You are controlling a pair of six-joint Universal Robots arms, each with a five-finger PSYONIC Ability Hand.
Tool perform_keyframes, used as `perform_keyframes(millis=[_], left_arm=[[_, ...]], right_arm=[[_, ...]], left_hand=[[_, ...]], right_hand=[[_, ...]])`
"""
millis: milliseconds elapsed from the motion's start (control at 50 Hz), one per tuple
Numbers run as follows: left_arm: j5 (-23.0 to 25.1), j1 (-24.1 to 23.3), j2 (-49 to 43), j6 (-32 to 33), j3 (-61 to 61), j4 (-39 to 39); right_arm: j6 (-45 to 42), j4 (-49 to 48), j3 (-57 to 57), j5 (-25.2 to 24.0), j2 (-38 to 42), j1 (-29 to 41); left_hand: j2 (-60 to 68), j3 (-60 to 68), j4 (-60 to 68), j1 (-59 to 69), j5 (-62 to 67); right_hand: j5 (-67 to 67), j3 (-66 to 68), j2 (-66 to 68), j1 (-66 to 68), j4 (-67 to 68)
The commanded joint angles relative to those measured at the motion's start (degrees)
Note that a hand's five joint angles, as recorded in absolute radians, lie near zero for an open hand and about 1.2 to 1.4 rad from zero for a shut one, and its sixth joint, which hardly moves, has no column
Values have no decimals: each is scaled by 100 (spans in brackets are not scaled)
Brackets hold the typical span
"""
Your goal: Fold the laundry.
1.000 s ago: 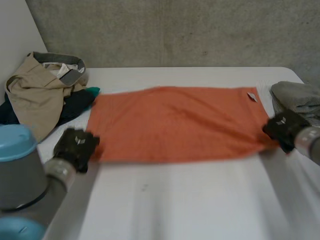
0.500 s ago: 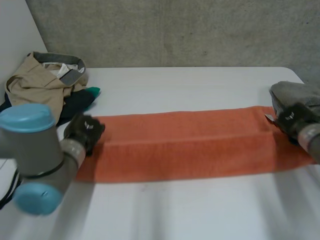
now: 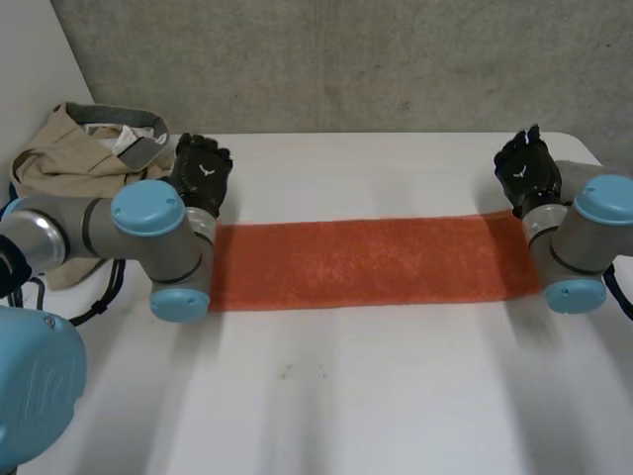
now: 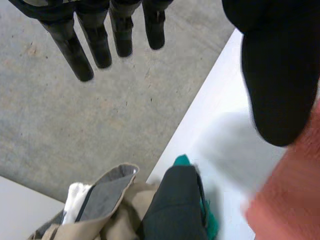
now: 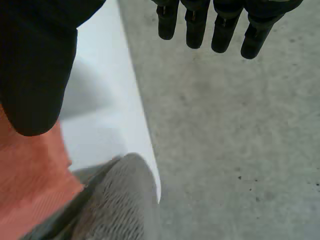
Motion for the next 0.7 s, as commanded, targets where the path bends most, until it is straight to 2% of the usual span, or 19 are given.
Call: perform_keyframes(millis=[20, 160, 260, 320, 400, 520, 620, 660, 700], left_arm=[[-26, -267, 445, -28, -461, -34], [-8, -302, 1429, -89, -1718, -34], [18, -311, 2071, -247, -2597, -34], [45, -319, 2414, -563, -3072, -34], [71, -372, 2713, -1064, -3459, -34], [89, -390, 2854, -1522, -3714, -25], [89, -399, 2837, -1539, -3732, -16], [89, -399, 2819, -1540, -3732, -16], [89, -399, 2810, -1540, -3741, -16]], right_arm=[[1427, -115, 480, -41, -792, -55], [2186, 701, 1465, -260, -2025, -362], [2327, 1948, 2072, -814, -2641, -863], [2292, 2510, 2274, -1121, -2685, -1126], [2256, 2802, 2476, -1368, -2685, -1364], [2239, 2645, 2644, -1491, -2493, -1593], [2151, 2250, 2600, -1439, -2044, -1611], [2063, 2083, 2547, -1421, -1895, -1611], [2028, 1977, 2512, -1404, -1798, -1611]], left_hand=[[-382, -437, -378, -204, -444], [-382, -437, -378, -204, -444], [-377, -432, -373, -200, -439], [-377, -432, -373, -200, -439], [-361, -415, -356, -183, -422], [-327, -382, -323, -149, -389], [-327, -381, -323, -149, -388], [-327, -381, -323, -149, -388], [-327, -381, -323, -149, -388]], right_hand=[[-259, -229, -241, -328, -258], [-259, -229, -241, -328, -258], [-34, -5, -17, -103, -34], [940, 969, 958, 871, 941], [1431, 1460, 1448, 1362, 1431], [1651, 1680, 1668, 1582, 1651], [1667, 1697, 1685, 1598, 1668], [2203, 2232, 2220, 2134, 2203], [3677, 3706, 3694, 3608, 3677]])
